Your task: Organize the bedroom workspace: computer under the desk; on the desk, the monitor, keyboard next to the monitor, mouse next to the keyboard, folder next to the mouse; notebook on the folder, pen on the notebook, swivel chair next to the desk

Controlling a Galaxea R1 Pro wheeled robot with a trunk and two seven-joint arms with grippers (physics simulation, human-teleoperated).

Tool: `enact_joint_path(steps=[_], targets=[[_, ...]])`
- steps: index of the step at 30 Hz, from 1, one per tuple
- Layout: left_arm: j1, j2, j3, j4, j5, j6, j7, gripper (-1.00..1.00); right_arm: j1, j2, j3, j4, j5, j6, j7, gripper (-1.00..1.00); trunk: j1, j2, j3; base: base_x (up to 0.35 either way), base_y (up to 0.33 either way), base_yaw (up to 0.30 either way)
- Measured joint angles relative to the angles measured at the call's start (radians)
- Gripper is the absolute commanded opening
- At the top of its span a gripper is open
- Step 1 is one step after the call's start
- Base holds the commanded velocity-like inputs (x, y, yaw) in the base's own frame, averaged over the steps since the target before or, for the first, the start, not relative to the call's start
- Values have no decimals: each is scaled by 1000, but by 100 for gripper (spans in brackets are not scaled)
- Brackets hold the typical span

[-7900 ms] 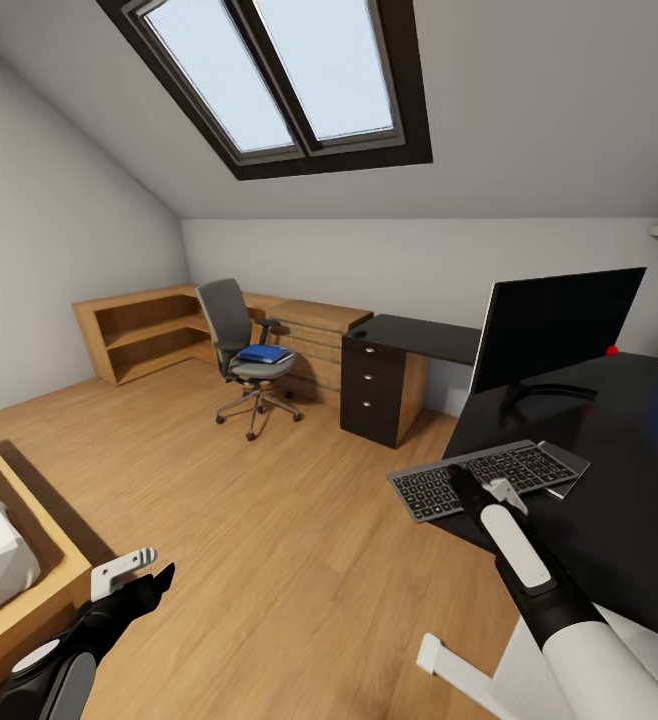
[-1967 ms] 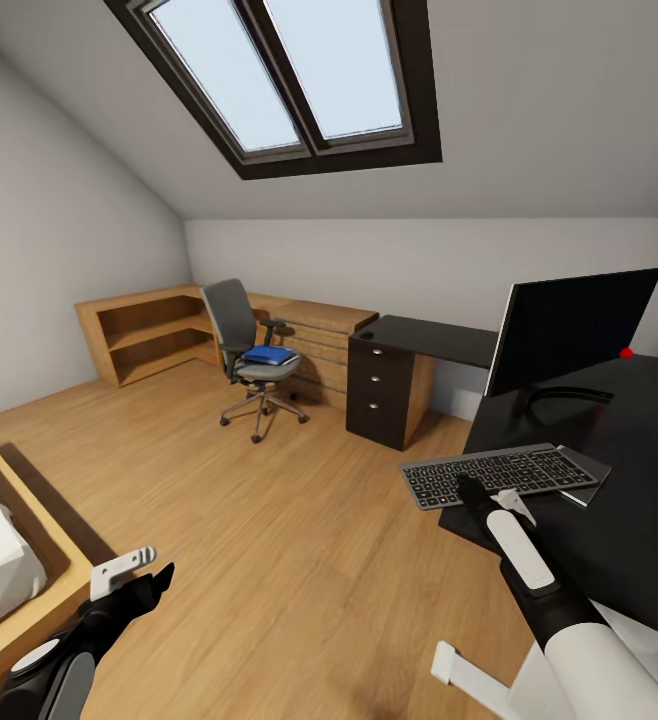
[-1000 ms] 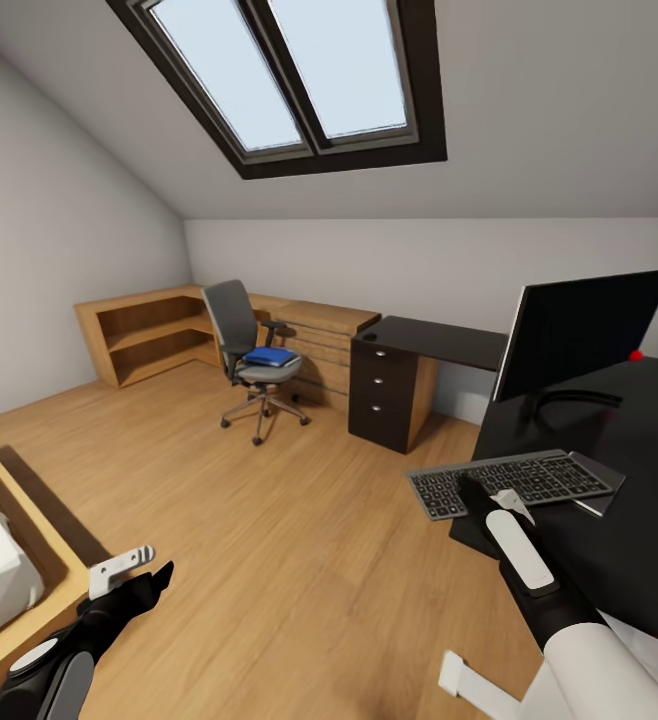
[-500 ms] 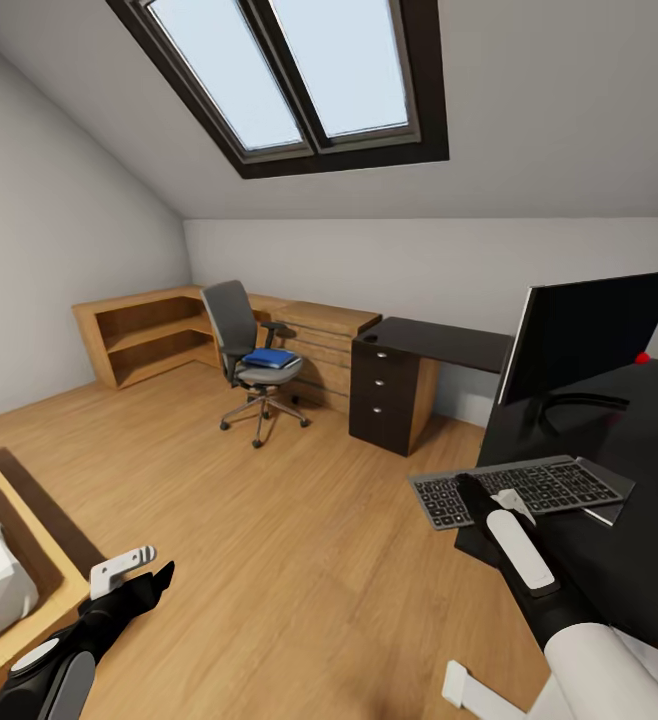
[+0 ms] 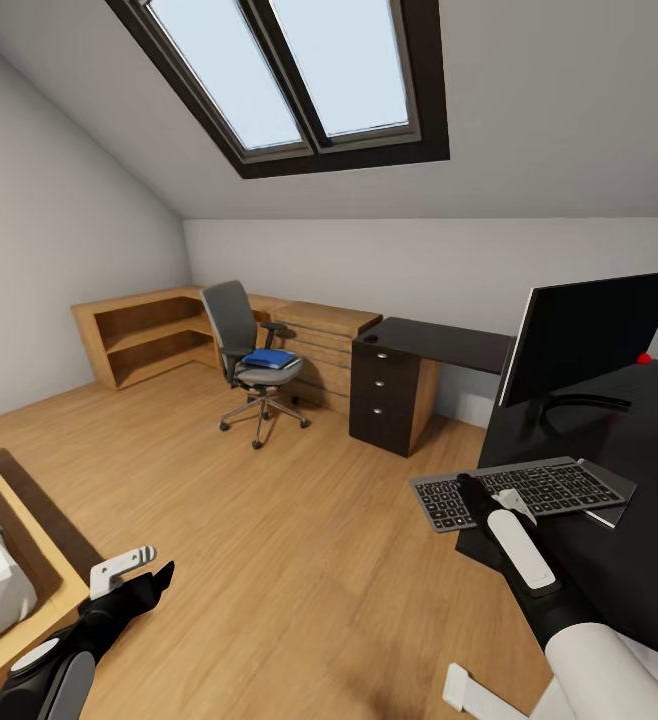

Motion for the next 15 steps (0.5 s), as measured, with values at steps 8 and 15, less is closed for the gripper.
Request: enact_joint_path(steps=[8, 15], targets=[[0, 0, 0, -1, 0, 1, 0, 100, 0, -2, 0, -1, 0, 0, -1, 100, 0, 0, 0, 0, 0, 0], [0, 0, 0, 0, 0, -1, 0, 100, 0, -2, 0, -1, 0, 0, -1, 100, 0, 0, 0, -18, 0, 0]])
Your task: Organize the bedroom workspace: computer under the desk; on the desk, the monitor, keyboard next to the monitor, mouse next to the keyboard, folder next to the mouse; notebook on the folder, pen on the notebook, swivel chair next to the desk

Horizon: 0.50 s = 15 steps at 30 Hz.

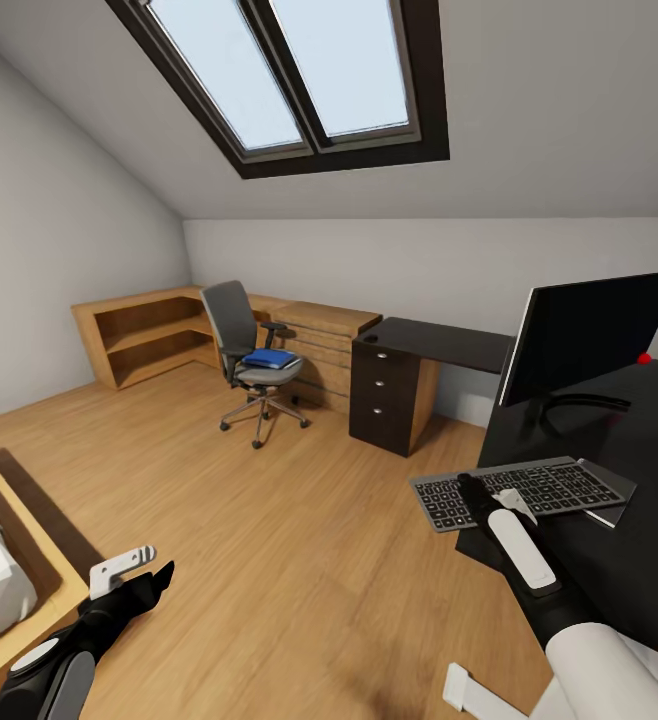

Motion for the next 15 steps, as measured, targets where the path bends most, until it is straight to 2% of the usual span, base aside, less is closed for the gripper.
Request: enact_joint_path(steps=[6, 15], targets=[[0, 0, 0, 1, -1, 0, 0, 100, 0, 0, 0, 0, 0, 0, -1, 100, 0, 0, 0, -153, 0, 0], [0, 1, 0, 1, -1, 0, 0, 100, 0, 0, 0, 0, 1, 0, -2, 100, 0, 0, 0, -32, 0, 0]])
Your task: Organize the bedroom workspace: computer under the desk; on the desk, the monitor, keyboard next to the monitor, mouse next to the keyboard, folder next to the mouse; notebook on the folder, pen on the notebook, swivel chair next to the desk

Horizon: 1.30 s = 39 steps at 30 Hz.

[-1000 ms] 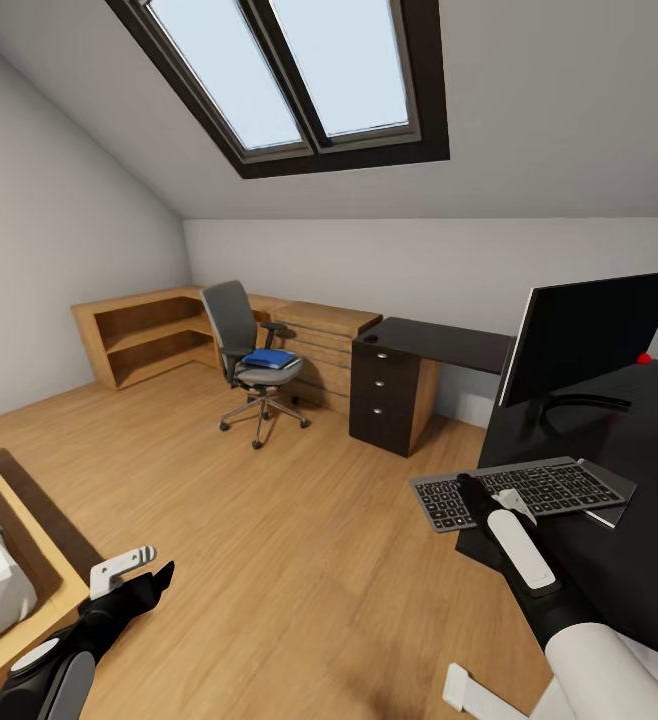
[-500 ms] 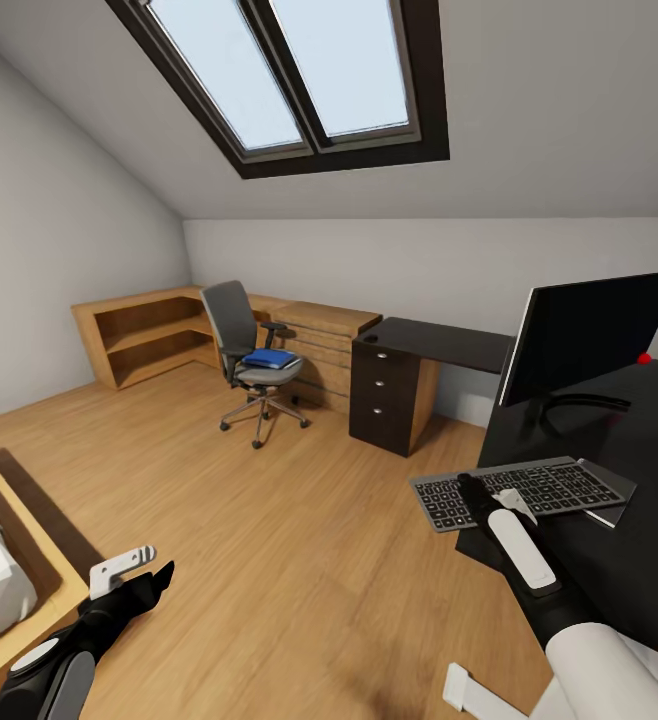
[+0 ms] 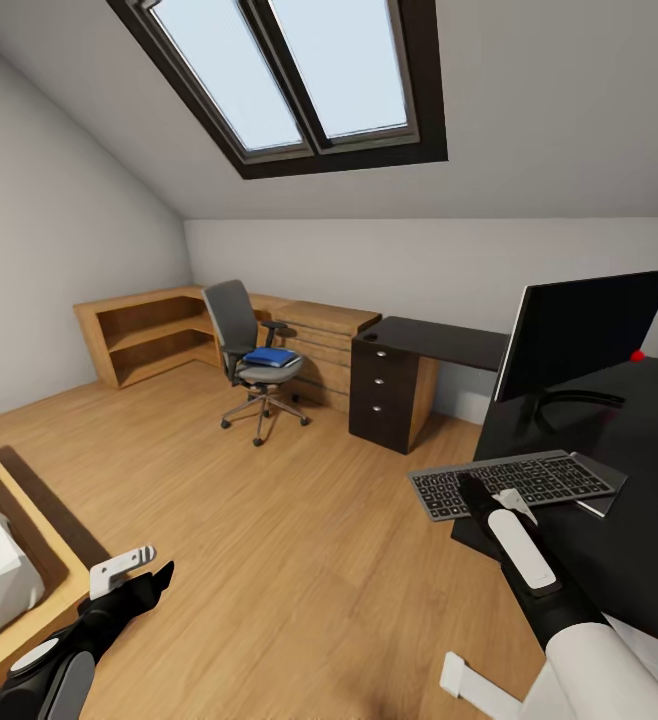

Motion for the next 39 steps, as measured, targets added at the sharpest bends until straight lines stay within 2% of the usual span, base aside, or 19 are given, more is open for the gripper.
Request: enact_joint_path(steps=[20, 39], targets=[[0, 0, 2, 0, 0, 1, 0, 100, 0, 2, 3, 0, 3, -2, -8, 100, 0, 0, 0, -2, 0, 0], [0, 0, 2, 0, 0, 0, 0, 100, 0, 4, 7, -2, 4, -2, -53, 100, 0, 0, 0, 0, 0, 0]])
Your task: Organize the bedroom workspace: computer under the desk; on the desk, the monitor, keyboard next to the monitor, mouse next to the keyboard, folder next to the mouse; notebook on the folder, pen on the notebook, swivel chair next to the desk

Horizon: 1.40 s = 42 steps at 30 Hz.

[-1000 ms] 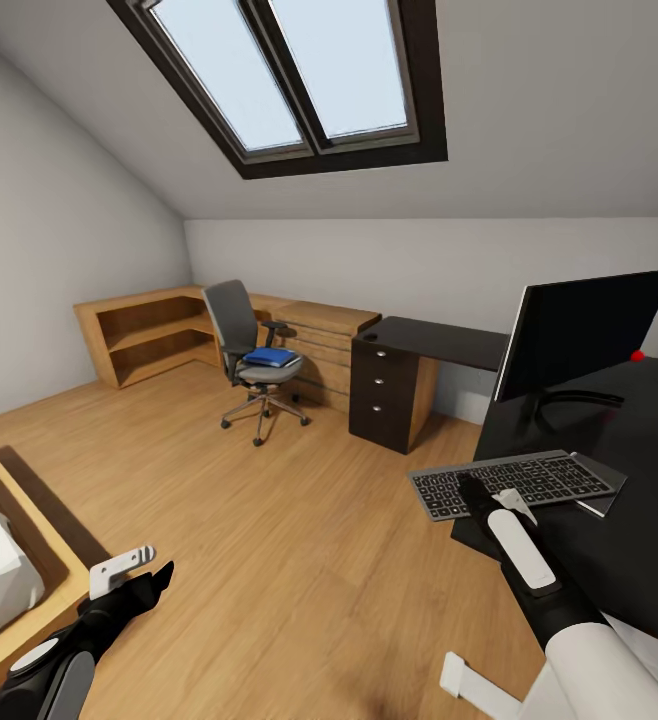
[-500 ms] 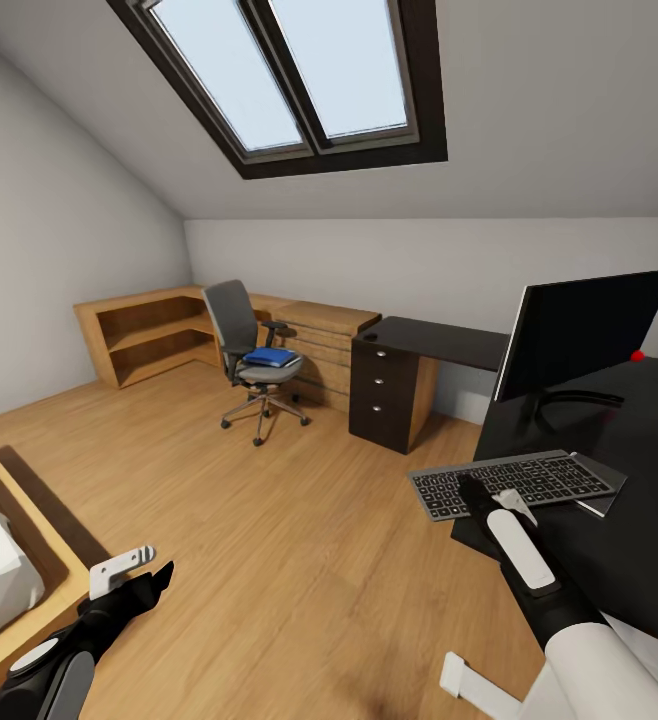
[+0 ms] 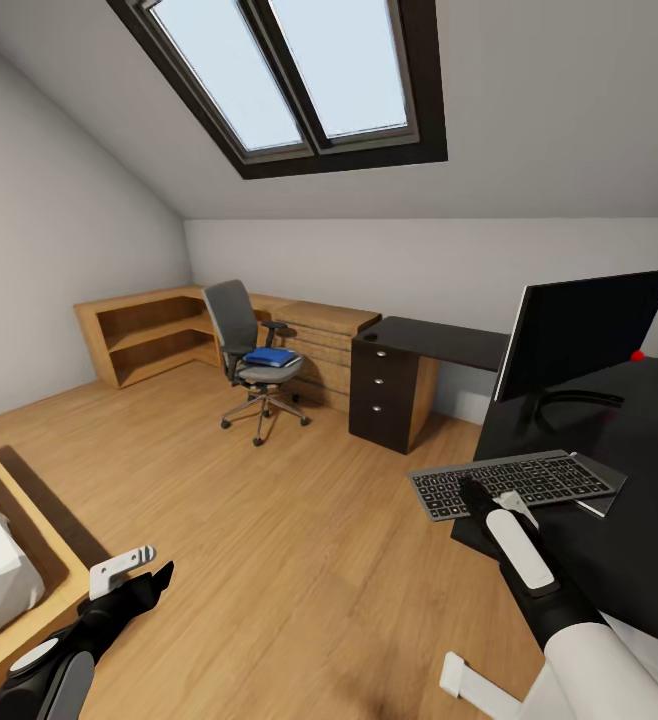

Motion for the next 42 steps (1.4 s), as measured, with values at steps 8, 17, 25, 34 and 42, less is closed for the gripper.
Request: enact_joint_path(steps=[8, 17, 25, 34, 42], targets=[[0, 0, 0, 0, 0, 0, 0, 100, 0, 0, -1, 0, 0, -2, -14, 100, 0, 0, 0, 0, 0, 0], [0, 0, 0, 0, 0, 0, 0, 100, 0, 0, -2, 1, 0, -3, -27, 100, 0, 0, 0, 0, 0, 0], [0, 0, 0, 0, 0, 0, 0, 100, 0, 0, -3, 1, -1, -3, -28, 100, 0, 0, 0, 0, 0, 0], [0, 0, 1, 0, 0, -1, 0, 100, 0, -1, -7, 1, -1, -5, -29, 100, 0, 0, 0, 149, 0, 0], [0, 0, 2, 0, 0, 0, 0, 100, 0, -1, -8, 1, -1, -5, -29, 100, 0, 0, 0, 31, 0, 0]])
